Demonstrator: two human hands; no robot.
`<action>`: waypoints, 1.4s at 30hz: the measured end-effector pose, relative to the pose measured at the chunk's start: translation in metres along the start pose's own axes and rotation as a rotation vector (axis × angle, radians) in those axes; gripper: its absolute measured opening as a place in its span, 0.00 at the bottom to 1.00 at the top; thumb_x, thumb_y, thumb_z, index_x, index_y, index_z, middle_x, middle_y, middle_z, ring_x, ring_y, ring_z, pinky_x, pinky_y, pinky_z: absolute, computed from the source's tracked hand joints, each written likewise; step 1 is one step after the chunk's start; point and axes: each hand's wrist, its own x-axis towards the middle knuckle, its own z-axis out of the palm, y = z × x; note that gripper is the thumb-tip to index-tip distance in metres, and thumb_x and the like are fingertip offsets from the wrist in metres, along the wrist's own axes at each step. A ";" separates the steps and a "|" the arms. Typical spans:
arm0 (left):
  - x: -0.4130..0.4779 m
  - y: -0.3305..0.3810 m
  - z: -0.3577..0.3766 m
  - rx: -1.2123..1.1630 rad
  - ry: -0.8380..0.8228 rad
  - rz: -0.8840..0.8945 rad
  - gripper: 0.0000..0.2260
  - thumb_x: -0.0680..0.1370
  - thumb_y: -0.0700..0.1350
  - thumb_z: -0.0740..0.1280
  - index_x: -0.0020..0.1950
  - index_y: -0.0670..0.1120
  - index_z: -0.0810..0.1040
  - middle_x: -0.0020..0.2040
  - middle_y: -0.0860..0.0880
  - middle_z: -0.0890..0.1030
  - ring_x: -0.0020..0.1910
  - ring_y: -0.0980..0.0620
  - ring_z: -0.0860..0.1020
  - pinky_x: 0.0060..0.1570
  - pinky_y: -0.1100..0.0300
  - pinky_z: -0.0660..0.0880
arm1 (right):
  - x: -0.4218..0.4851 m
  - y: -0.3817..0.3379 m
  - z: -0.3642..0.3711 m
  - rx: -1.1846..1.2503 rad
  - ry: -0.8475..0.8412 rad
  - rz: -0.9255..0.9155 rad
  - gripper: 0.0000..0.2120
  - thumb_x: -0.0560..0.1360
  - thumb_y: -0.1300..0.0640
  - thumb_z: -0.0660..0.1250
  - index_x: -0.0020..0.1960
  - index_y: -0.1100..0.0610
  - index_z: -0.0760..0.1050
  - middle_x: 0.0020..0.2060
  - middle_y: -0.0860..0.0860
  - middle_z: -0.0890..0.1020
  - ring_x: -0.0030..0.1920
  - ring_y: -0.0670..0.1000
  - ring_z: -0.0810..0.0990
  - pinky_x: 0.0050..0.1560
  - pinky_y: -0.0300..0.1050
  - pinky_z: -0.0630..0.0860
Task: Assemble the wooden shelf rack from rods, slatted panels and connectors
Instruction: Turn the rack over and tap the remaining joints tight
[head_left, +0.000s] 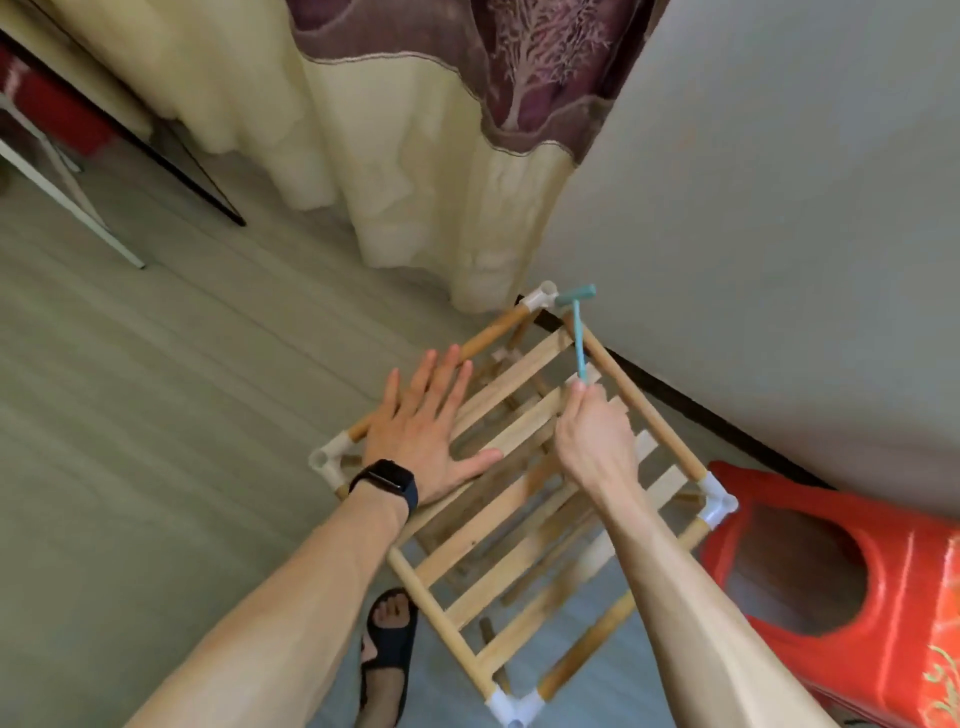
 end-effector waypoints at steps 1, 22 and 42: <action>0.000 -0.001 0.002 -0.003 0.002 0.003 0.47 0.73 0.78 0.40 0.77 0.49 0.25 0.72 0.49 0.18 0.72 0.48 0.22 0.72 0.44 0.29 | 0.000 -0.002 0.000 0.043 0.077 -0.013 0.18 0.85 0.44 0.44 0.51 0.54 0.67 0.34 0.50 0.75 0.32 0.51 0.76 0.33 0.48 0.73; -0.002 0.002 -0.001 0.004 -0.031 -0.023 0.46 0.73 0.78 0.39 0.76 0.49 0.24 0.74 0.49 0.21 0.74 0.47 0.24 0.75 0.42 0.31 | -0.003 -0.002 -0.018 -0.018 0.074 -0.146 0.16 0.85 0.46 0.46 0.49 0.55 0.65 0.31 0.49 0.74 0.29 0.50 0.74 0.30 0.46 0.70; -0.046 0.008 0.003 -0.103 0.121 -0.121 0.41 0.81 0.68 0.49 0.80 0.44 0.33 0.79 0.46 0.31 0.78 0.49 0.32 0.77 0.39 0.38 | -0.041 0.008 -0.019 -0.091 -0.132 -0.283 0.18 0.85 0.45 0.45 0.46 0.55 0.65 0.30 0.53 0.74 0.26 0.51 0.71 0.24 0.44 0.65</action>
